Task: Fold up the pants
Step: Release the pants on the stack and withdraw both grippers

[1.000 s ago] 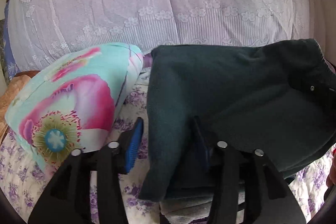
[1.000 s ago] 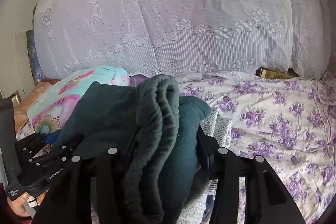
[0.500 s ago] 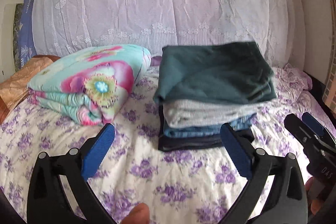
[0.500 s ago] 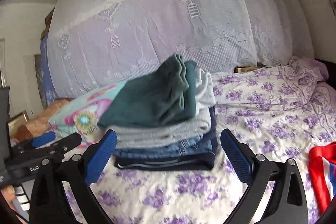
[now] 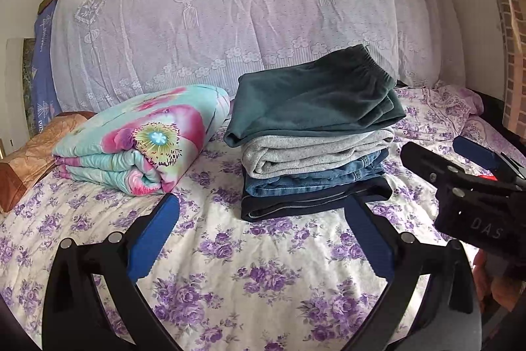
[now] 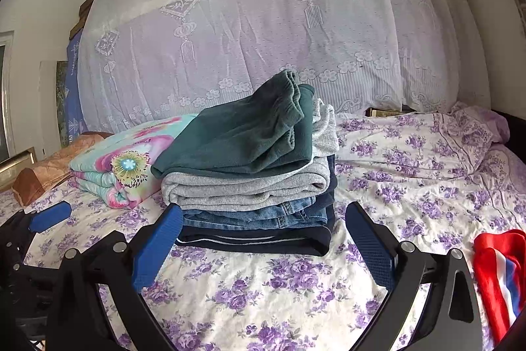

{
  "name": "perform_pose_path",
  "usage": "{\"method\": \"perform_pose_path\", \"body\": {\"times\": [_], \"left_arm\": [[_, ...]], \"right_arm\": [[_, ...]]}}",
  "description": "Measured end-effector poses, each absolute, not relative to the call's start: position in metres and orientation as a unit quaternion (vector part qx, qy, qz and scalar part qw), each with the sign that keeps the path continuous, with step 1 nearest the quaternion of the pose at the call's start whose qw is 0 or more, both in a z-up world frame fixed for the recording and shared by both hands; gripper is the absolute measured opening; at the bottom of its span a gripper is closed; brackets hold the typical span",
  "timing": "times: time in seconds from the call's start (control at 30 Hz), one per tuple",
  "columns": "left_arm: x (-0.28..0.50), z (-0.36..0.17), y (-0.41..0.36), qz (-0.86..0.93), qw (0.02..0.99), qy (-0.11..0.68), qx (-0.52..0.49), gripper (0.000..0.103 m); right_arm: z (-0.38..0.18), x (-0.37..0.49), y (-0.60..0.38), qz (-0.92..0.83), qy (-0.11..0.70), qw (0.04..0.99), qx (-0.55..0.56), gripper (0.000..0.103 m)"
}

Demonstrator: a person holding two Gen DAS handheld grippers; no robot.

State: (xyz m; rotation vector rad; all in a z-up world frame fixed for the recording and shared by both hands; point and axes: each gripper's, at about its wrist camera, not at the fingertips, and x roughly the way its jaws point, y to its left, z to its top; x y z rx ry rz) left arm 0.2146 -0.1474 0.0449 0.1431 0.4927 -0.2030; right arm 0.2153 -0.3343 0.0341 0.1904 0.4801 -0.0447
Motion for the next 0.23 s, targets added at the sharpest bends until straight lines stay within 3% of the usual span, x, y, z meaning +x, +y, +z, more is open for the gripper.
{"method": "perform_pose_path", "body": {"times": [0.23], "left_arm": [[0.2193,0.0412,-0.151,-0.107,0.955,0.268,0.071,0.098]], "right_arm": [[0.0344,0.2148,-0.3306,-0.019,0.237,0.967,0.088,0.1]]}}
